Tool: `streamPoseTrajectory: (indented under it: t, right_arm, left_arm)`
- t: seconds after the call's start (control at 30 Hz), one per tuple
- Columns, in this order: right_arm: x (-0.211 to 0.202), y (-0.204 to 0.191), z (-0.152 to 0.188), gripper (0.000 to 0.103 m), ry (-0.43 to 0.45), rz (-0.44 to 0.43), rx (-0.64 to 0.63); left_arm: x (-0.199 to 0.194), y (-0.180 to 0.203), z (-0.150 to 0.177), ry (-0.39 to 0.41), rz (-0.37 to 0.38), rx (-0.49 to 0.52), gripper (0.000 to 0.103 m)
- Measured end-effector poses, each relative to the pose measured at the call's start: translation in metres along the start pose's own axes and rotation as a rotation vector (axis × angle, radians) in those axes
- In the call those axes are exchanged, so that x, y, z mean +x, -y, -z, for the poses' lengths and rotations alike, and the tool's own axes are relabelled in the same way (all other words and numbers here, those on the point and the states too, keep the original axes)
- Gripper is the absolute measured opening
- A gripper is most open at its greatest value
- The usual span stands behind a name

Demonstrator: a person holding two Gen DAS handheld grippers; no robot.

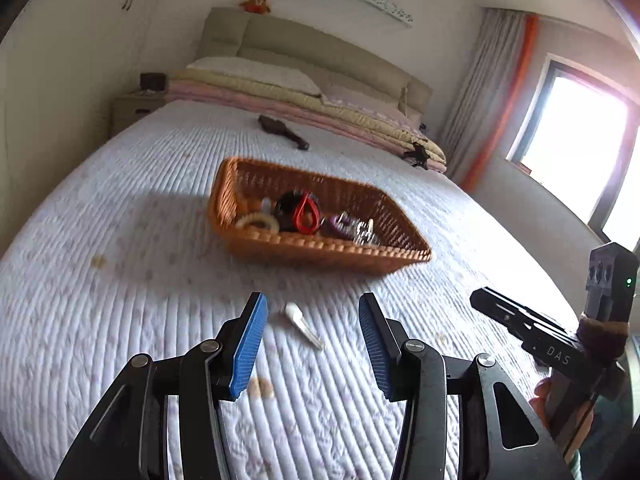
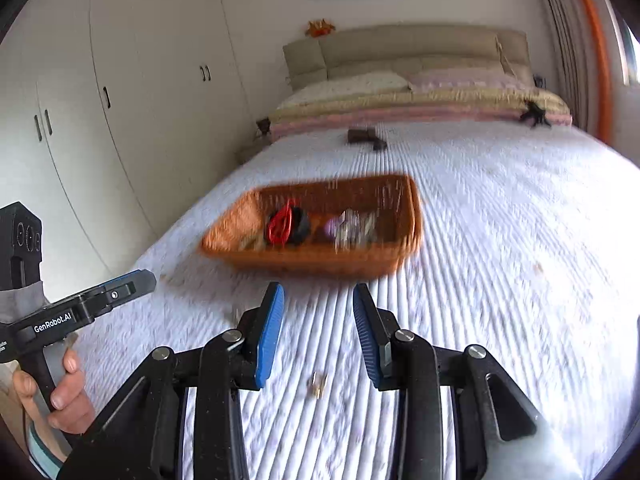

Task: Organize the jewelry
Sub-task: 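Move both tools back toward the silver hair clip and gold square charm, then grasp the silver hair clip with left tool while right tool grasps the gold square charm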

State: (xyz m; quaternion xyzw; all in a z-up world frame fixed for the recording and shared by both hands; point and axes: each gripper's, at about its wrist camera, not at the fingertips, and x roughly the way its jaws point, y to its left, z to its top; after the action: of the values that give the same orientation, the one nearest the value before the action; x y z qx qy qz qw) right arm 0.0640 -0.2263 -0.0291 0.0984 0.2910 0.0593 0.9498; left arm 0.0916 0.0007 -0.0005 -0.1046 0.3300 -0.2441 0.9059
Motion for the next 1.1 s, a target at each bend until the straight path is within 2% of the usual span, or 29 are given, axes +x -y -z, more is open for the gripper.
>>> streamPoseTrajectory:
  t: [0.1, 0.3, 0.53, 0.73, 0.93, 1.07, 1.1]
  right_arm:
    - [0.012, -0.001, 0.018, 0.039, -0.054, 0.009, -0.001]
    - [0.027, -0.009, 0.040, 0.039, -0.115, 0.016, -0.037]
    - [0.045, -0.011, 0.055, 0.039, -0.165, 0.033, -0.054]
    - [0.052, -0.009, 0.058, 0.039, -0.184, 0.029, -0.056]
    - [0.055, -0.008, 0.057, 0.039, -0.190, 0.020, -0.053]
    - [0.059, -0.013, 0.057, 0.039, -0.193, 0.036, -0.073]
    - [0.060, -0.013, 0.057, 0.039, -0.193, 0.035, -0.078]
  left_arm:
    - [0.013, -0.012, 0.019, -0.043, -0.004, -0.045, 0.049]
    - [0.038, -0.013, 0.032, -0.092, -0.008, -0.056, 0.049]
    - [0.064, 0.000, 0.031, -0.154, -0.004, -0.040, 0.049]
    - [0.106, 0.006, 0.021, -0.231, -0.065, -0.057, 0.048]
    - [0.128, 0.026, 0.016, -0.246, -0.159, 0.053, 0.047]
    - [0.129, 0.030, 0.017, -0.276, -0.164, 0.166, 0.046]
    - [0.129, 0.031, 0.017, -0.282, -0.166, 0.190, 0.042]
